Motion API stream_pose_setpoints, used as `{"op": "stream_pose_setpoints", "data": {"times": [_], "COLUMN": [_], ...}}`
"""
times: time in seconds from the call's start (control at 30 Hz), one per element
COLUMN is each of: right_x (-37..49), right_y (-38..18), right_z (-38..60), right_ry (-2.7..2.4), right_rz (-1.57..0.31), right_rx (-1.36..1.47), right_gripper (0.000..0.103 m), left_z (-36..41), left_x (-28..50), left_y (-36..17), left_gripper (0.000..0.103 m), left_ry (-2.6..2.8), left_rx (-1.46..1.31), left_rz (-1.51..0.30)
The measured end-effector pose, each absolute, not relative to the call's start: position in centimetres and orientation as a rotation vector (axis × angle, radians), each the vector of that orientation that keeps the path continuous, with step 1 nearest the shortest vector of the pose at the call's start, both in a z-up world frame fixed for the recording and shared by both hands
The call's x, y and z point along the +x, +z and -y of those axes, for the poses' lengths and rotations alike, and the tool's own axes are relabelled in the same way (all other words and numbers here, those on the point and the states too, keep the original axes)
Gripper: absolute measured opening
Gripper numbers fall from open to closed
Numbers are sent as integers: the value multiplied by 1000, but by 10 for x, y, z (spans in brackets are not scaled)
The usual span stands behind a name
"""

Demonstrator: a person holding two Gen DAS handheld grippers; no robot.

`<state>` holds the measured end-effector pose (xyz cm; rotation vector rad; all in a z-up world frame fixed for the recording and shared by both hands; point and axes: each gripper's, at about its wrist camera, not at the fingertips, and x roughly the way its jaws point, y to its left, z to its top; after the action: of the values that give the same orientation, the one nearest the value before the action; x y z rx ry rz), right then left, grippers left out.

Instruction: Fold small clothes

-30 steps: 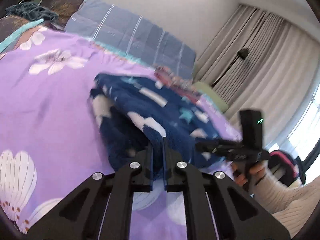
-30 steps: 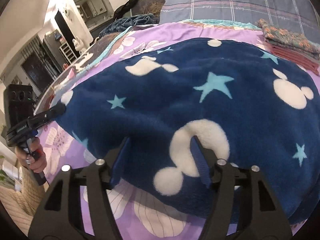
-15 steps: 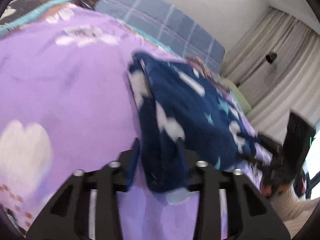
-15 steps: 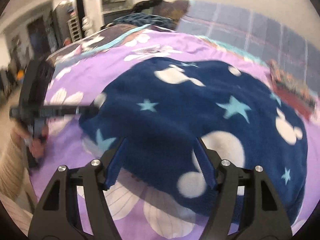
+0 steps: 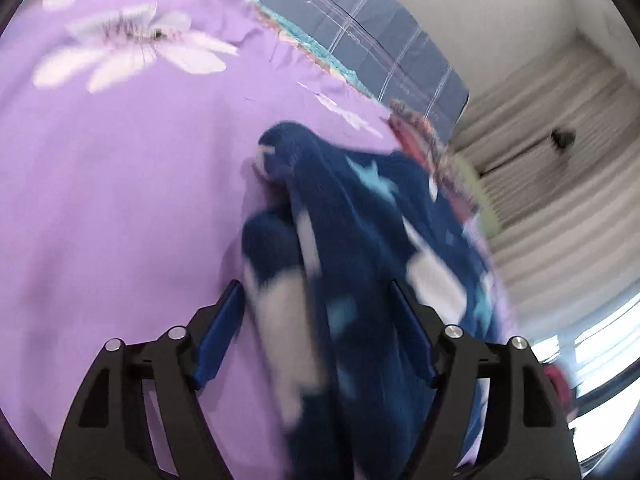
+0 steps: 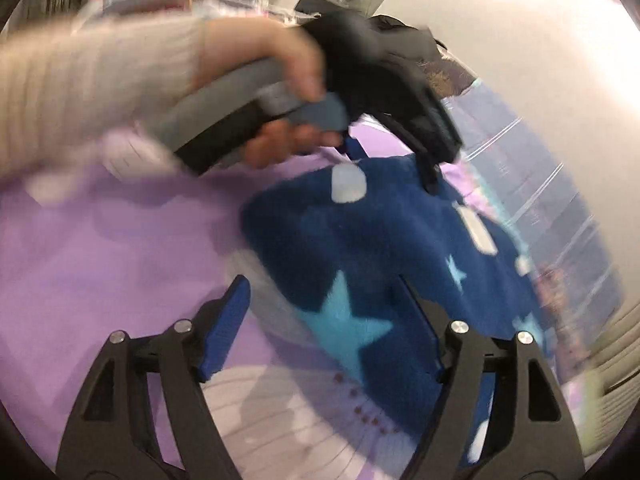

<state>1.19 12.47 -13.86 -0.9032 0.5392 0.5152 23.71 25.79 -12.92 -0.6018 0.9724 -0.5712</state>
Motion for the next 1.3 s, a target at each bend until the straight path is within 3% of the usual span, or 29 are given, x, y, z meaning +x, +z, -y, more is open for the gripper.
{"op": "stream_pose_setpoints", "data": {"times": [0.03, 0.1, 0.13, 0.17, 0.27, 0.4, 0.5, 0.73, 1.0, 1.17, 1.3], "right_x": [12, 16, 21, 24, 30, 39, 32, 15, 11, 14, 24], "right_y": [-141, -142, -143, -143, -128, -132, -134, -133, -141, -97, -55], "right_z": [-131, -141, -146, -148, -139, -134, -135, -123, -145, -93, -10], "right_ry": [503, 483, 461, 456, 525, 544, 536, 507, 452, 436, 245], "right_rz": [-499, -466, -458, -463, -520, -540, -514, -534, -480, -511, -454], "right_rx": [-930, -945, -950, -941, -812, -779, -797, -796, -909, -698, -351], "right_gripper": [74, 62, 40, 25, 18, 19, 27, 62, 65, 64, 64], "left_z": [-259, -261, -262, -262, -264, -258, -265, -256, -240, -239, -241], "left_x": [246, 257, 256, 252, 241, 245, 243, 232, 248, 241, 241], "left_y": [-132, -138, -135, -127, -113, -141, -139, -124, -135, -136, -136], "left_gripper": [30, 25, 24, 23, 23, 29, 33, 54, 54, 54, 54], "left_ry": [-583, -583, -581, -578, -595, -564, -574, -584, -613, -617, -624], "left_rx": [-629, -725, -736, -711, -667, -609, -632, -560, -517, -497, -507], "left_rz": [-971, -1009, -996, -960, -905, -940, -918, -931, -919, -877, -865]}}
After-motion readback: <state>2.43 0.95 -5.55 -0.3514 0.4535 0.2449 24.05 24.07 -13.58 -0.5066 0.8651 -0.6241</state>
